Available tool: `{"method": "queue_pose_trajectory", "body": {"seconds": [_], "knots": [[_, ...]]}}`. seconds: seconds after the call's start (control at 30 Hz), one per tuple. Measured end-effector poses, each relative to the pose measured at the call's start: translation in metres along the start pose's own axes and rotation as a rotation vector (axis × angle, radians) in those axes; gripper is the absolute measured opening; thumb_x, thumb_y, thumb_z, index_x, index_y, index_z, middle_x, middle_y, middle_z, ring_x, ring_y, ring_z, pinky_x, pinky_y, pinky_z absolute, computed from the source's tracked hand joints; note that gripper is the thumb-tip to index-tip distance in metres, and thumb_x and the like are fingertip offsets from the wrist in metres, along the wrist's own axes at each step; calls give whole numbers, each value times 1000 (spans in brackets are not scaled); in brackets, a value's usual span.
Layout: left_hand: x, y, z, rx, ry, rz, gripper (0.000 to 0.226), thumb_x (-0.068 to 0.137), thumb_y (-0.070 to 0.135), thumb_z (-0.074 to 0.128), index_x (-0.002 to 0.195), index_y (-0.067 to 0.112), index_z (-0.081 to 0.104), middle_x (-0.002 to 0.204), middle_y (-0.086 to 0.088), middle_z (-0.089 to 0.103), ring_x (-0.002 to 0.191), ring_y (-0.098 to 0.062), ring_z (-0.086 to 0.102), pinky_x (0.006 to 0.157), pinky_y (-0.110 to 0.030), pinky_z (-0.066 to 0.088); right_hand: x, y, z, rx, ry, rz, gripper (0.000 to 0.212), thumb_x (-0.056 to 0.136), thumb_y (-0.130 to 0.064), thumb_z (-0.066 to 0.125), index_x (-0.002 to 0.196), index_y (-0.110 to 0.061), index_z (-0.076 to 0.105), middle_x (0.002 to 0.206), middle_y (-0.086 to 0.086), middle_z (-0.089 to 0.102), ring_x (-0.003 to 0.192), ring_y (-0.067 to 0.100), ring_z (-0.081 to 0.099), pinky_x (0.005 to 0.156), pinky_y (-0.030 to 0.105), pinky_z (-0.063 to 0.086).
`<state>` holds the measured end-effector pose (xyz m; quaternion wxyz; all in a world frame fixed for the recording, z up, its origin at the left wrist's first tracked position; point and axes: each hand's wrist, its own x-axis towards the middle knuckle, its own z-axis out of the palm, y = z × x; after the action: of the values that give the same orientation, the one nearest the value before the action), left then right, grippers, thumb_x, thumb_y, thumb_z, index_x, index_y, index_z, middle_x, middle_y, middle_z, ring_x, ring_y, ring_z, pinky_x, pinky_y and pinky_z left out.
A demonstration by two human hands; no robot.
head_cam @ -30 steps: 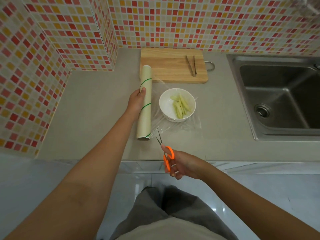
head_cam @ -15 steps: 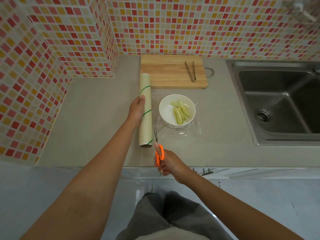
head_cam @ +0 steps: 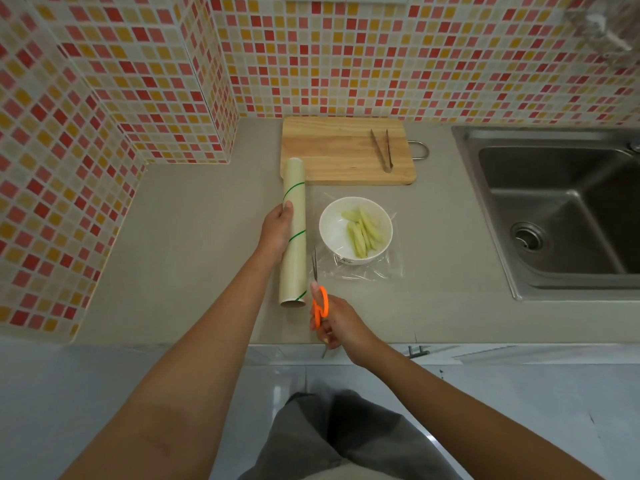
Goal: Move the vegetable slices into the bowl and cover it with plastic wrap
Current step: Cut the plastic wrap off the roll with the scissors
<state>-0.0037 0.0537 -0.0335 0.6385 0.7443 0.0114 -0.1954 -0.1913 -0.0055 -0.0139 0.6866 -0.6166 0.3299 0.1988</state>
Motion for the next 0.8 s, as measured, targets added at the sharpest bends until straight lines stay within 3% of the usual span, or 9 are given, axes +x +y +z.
{"method": "queue_pose_trajectory", "body": {"seconds": [0.27,0.4,0.57,0.8], "knots": [[-4,-2,1,-17,10,-32,32,100,33,37,101,11,61,99,-10,62,92,-23,59,91,-42,49,9,-9,-4,21,-3,-96,52,87,-62,48,69,-13,54,57,2,56,37,12,36,41,16,26],[-7,0,2,4,-13,-11,33,101,32,36,100,9,60,96,-12,61,90,-22,57,85,-37,47,17,-17,-4,-30,-4,-62,61,81,-73,43,63,-16,51,57,2,55,38,12,36,40,15,25],[-8,4,3,-2,-17,3,33,101,31,36,99,9,60,95,-13,61,88,-23,57,83,-36,46,25,-21,-8,-2,2,-135,55,84,-66,48,59,-17,46,47,-1,54,33,10,32,41,15,23],[-8,7,2,22,-23,5,35,101,32,35,99,10,61,93,-12,63,86,-24,59,83,-38,48,33,-35,-10,-7,-33,-117,55,81,-70,47,56,-21,42,54,1,45,35,10,31,40,14,22]]}}
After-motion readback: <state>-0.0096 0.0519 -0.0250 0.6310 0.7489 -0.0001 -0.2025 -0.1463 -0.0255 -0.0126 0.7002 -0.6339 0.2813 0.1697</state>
